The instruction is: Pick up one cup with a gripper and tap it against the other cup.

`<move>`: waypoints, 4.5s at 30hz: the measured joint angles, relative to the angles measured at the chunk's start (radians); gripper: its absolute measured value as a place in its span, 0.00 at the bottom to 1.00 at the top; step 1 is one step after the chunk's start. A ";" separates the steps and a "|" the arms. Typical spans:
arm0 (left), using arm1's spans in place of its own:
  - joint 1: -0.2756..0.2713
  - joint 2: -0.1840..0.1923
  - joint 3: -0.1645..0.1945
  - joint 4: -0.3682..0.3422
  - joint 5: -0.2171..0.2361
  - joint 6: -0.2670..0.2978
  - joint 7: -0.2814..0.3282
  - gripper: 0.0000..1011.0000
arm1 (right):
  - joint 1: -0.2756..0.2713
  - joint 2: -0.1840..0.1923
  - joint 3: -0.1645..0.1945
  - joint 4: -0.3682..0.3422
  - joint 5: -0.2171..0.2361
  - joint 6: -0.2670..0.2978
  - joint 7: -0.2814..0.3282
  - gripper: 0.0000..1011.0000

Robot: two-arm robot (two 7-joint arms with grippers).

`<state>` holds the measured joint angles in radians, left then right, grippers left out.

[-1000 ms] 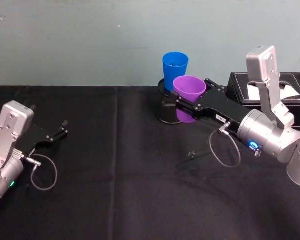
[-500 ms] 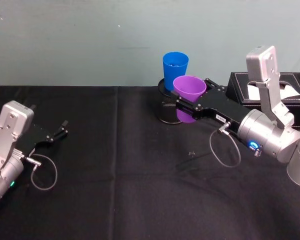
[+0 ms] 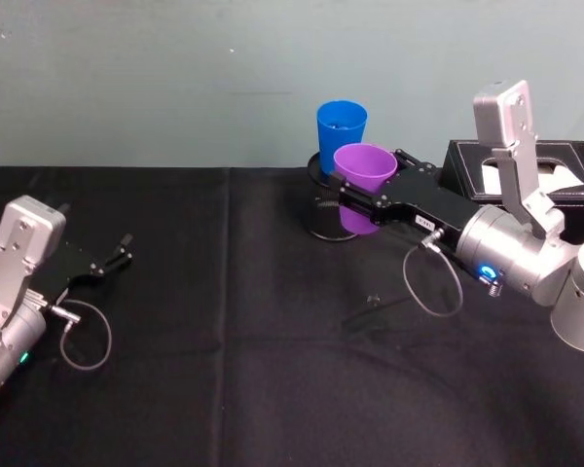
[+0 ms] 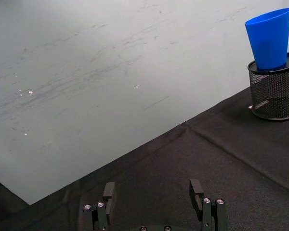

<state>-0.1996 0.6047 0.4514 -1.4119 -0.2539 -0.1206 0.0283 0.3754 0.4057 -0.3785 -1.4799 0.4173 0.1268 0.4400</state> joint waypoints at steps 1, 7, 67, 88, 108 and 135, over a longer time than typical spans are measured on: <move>0.000 0.000 0.000 0.000 0.000 0.000 0.000 0.99 | 0.003 -0.002 -0.001 0.007 0.002 -0.002 0.001 0.74; 0.000 0.000 0.000 0.000 0.000 0.000 0.000 0.99 | 0.040 -0.024 -0.014 0.090 0.002 -0.033 0.007 0.74; 0.000 0.000 0.000 0.000 0.000 0.000 0.000 0.99 | 0.286 -0.180 -0.017 0.495 -0.086 -0.165 0.053 0.74; 0.000 0.000 0.000 0.000 0.000 0.000 0.000 0.99 | 0.315 -0.195 -0.014 0.533 -0.090 -0.172 0.065 0.74; 0.000 0.000 0.000 0.000 0.000 0.000 0.000 0.99 | 0.315 -0.195 -0.014 0.532 -0.089 -0.173 0.065 0.74; 0.000 0.000 0.000 0.000 0.000 0.000 0.000 0.99 | 0.315 -0.195 -0.014 0.532 -0.089 -0.173 0.065 0.74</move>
<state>-0.1995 0.6047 0.4514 -1.4120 -0.2539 -0.1205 0.0283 0.6902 0.2109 -0.3928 -0.9476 0.3280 -0.0462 0.5054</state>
